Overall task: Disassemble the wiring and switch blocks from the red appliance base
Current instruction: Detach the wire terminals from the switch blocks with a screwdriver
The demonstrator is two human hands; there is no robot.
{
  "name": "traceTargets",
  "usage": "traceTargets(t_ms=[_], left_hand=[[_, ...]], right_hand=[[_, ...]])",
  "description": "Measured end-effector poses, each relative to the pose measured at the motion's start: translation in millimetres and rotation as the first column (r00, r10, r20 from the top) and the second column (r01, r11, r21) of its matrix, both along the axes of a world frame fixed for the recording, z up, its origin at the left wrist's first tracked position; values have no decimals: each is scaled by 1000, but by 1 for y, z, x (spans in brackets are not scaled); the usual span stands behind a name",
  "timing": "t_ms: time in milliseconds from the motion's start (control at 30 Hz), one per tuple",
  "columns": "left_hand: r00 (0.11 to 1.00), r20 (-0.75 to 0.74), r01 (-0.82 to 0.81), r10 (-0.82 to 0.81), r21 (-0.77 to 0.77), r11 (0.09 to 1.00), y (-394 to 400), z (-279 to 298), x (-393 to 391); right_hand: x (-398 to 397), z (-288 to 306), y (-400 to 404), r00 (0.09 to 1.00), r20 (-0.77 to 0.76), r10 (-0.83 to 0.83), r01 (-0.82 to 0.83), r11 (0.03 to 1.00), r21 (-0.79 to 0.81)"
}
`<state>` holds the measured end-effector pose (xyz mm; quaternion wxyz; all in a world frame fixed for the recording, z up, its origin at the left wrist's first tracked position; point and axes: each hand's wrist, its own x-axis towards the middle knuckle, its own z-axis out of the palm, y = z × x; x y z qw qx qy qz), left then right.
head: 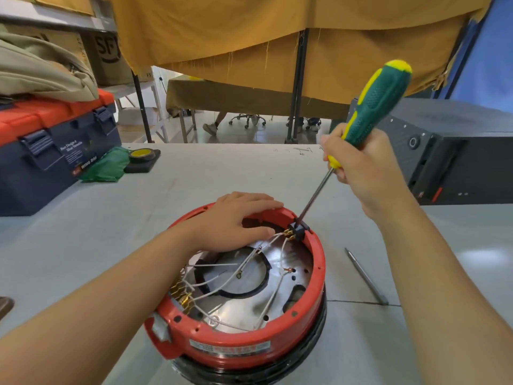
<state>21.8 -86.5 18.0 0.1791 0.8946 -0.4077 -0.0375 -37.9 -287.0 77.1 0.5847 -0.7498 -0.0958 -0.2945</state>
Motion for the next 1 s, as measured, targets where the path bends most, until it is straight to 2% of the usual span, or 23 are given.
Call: traceTargets(t_ms=[233, 533, 1000], left_hand=[[999, -29, -34, 32, -92, 995, 0, -1, -3], [999, -35, -38, 36, -61, 997, 0, 0, -3], [999, -45, 1, -6, -115, 993, 0, 0, -7]], right_hand=[[14, 5, 0, 995, -51, 83, -88, 990, -107], [13, 8, -14, 963, -184, 197, -231, 955, -187], [9, 14, -1, 978, -126, 165, -197, 926, -323]])
